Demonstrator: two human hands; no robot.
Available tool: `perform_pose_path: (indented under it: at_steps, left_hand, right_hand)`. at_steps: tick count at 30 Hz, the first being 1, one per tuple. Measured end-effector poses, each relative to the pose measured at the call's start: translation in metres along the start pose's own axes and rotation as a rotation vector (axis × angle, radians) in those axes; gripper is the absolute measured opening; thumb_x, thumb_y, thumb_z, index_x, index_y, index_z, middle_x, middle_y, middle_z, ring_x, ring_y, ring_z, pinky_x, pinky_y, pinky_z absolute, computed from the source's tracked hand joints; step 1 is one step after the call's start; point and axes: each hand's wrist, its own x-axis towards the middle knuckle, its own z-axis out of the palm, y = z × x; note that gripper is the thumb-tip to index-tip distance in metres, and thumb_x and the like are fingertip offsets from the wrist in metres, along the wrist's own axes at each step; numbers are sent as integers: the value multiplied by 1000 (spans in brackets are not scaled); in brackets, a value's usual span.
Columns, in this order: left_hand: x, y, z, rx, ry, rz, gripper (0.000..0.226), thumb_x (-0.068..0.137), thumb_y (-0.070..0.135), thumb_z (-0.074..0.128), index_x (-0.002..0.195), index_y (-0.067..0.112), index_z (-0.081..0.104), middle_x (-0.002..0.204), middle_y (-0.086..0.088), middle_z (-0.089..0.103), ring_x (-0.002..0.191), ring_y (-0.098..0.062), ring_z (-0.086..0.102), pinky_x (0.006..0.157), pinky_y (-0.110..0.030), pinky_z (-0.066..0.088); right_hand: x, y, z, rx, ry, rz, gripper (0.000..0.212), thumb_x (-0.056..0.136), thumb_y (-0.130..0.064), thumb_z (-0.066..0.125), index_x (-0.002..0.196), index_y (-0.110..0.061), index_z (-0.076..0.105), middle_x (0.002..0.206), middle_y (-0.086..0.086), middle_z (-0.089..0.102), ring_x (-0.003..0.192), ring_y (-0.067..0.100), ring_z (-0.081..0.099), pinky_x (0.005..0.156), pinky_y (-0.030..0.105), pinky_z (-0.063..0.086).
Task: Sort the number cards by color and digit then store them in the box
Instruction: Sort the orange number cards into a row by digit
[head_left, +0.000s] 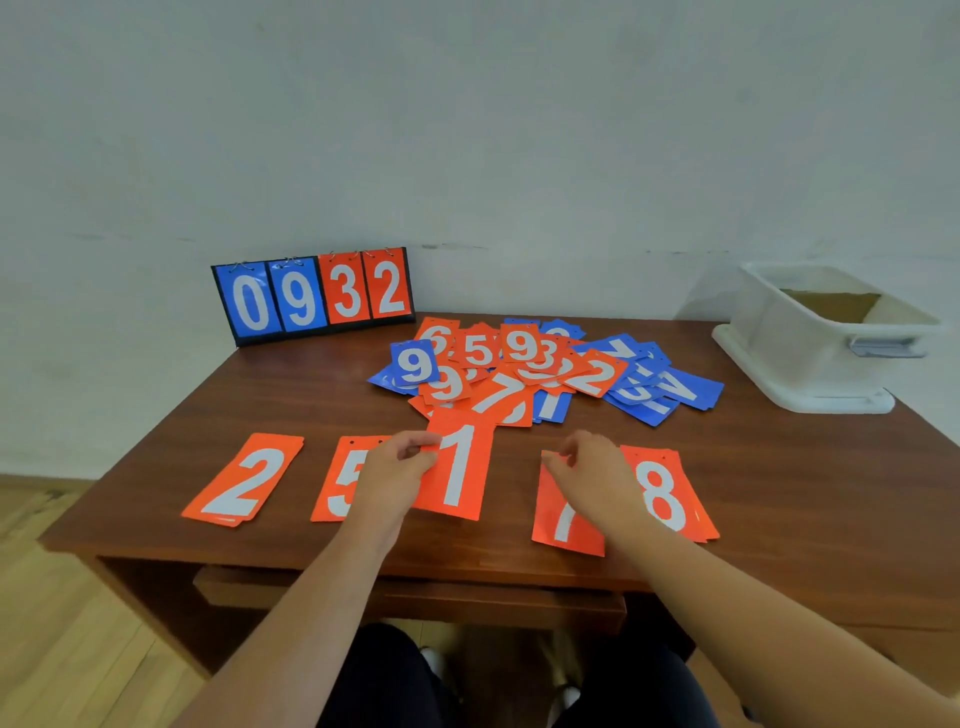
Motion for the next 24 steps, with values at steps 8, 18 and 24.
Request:
perform_pose_path:
  at_steps: [8, 18, 24]
  left_hand:
    - [4, -9, -69, -59, 44, 57, 23, 93, 19, 67, 107, 37, 65, 119, 4, 65, 108, -18, 64, 92, -43, 56]
    - [40, -50, -207, 267, 258, 13, 38, 98, 16, 59, 131, 34, 59, 134, 7, 56, 121, -18, 56, 98, -45, 54]
    - [81, -73, -267, 341, 411, -38, 43, 92, -1, 52, 126, 21, 66, 132, -5, 61, 114, -19, 57, 96, -32, 46]
  right_hand:
    - [-7, -120, 58, 638, -284, -56, 23, 92, -21, 67, 110, -12, 58, 97, 8, 68, 66, 15, 64, 54, 24, 49]
    - [-8, -236, 150, 563, -397, -262, 5, 92, -14, 62, 88, -12, 60, 73, 11, 66, 61, 21, 62, 63, 32, 55]
    - [-5, -248, 201, -212, -302, -830, 57, 93, -54, 46, 143, -25, 43, 150, 6, 38, 139, 27, 33, 113, 43, 29]
